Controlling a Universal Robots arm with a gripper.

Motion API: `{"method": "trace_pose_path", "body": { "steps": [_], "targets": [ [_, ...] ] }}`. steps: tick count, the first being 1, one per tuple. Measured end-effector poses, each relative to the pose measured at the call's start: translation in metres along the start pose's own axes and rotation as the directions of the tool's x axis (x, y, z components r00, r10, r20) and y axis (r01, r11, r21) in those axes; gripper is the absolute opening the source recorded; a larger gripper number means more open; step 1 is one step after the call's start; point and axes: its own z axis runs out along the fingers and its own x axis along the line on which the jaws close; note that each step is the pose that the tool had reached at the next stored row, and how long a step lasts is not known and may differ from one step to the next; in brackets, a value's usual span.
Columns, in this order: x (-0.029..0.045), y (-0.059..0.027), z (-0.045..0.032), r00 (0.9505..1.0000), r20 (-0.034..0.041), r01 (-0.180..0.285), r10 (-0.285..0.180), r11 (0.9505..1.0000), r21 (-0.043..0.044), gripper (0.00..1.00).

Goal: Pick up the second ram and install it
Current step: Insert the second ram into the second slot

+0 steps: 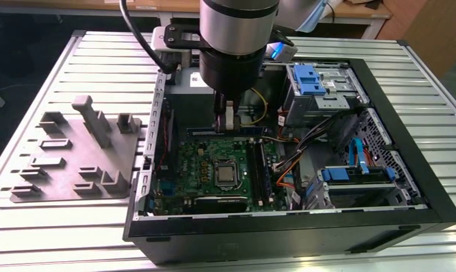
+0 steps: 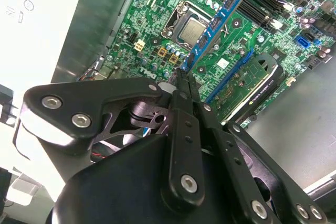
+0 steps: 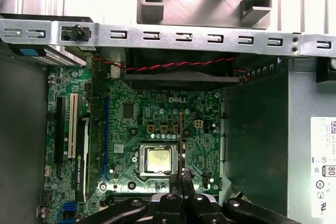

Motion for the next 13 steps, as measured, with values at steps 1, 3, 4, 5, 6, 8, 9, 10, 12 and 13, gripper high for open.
{"method": "trace_pose_path", "body": {
  "steps": [1, 3, 4, 5, 6, 8, 9, 10, 12, 13],
  "targets": [
    [0.0000, 0.0000, 0.0000, 1.0000, -0.0001, 0.000, 0.000, 1.0000, 0.0000, 0.11],
    [0.0000, 0.0000, 0.0000, 1.0000, -0.0001, 0.000, 0.000, 1.0000, 0.0000, 0.11],
    [0.0000, 0.0000, 0.0000, 1.0000, 0.0000, 0.000, 0.000, 1.0000, 0.0000, 0.11],
    [0.0000, 0.0000, 0.0000, 1.0000, -0.0001, 0.000, 0.000, 1.0000, 0.0000, 0.11],
    [0.0000, 0.0000, 0.0001, 1.0000, 0.0000, -0.001, 0.001, 1.0000, 0.0000, 0.11],
    [0.0000, -0.0001, 0.0003, 0.9998, 0.0011, -0.022, 0.022, 0.9998, 0.0016, 0.11],
    [0.0000, -0.0001, 0.0004, 0.9992, 0.0019, -0.039, 0.039, 0.9992, 0.0027, 0.11],
    [0.0000, -0.0001, 0.0005, 0.9984, 0.0026, -0.057, 0.057, 0.9984, 0.0038, 0.11],
    [0.0001, -0.0001, 0.0010, 0.9956, 0.0045, -0.094, 0.094, 0.9956, 0.0062, 0.11],
    [0.0001, -0.0001, 0.0012, 0.9937, 0.0054, -0.112, 0.112, 0.9937, 0.0073, 0.11]
  ]
}}
